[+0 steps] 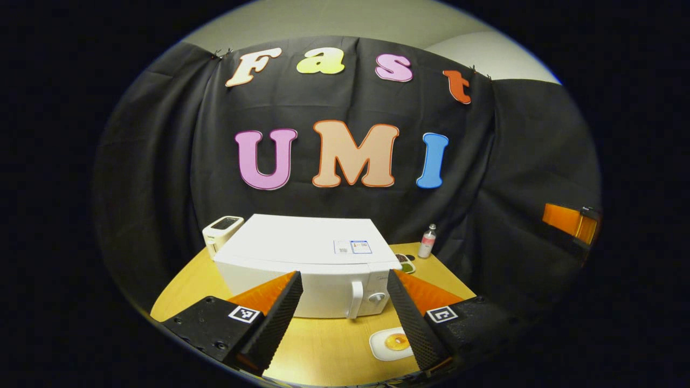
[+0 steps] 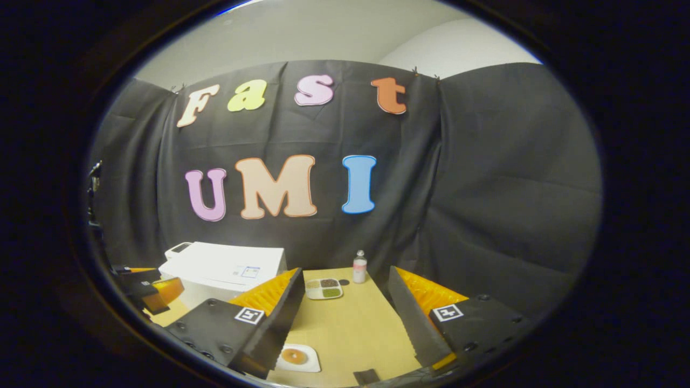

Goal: Open the microwave oven with the left hand, put the food in, and close the microwave oven.

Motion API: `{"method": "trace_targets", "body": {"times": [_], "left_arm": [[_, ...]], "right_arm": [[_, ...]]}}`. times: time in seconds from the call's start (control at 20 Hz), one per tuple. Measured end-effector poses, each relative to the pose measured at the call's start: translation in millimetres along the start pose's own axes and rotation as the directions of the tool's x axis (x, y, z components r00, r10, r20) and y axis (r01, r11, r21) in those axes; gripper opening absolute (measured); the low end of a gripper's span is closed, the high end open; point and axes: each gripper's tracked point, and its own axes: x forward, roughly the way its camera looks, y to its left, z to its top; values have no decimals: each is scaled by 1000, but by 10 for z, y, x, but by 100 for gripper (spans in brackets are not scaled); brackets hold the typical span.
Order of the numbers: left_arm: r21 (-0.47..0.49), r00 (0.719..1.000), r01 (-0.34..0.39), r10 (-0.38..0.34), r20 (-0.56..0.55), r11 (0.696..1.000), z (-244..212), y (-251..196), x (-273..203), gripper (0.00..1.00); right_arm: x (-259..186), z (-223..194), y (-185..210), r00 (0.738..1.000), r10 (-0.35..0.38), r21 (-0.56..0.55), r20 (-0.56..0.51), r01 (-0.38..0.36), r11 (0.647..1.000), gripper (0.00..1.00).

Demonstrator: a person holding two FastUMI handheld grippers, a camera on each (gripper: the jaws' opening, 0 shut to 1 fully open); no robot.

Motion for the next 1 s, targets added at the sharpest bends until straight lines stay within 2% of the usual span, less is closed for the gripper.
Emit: {"method": "trace_targets", "body": {"times": [0.5, 0.85, 1.0], "left_arm": [[28, 993, -10, 14, -114, 1000, -814, 96, 448, 97], [11, 981, 5, -2, -196, 1000, -1528, 49, 843, 97], [33, 976, -3, 10, -217, 999, -1772, 41, 1123, 96]], "right_arm": [[78, 28, -315, 997, -76, 18, 2, 76, 997, 92], [268, -43, -292, 997, -72, 18, -26, 72, 997, 92], [322, -86, -231, 997, -63, 18, -42, 64, 998, 92]]}}
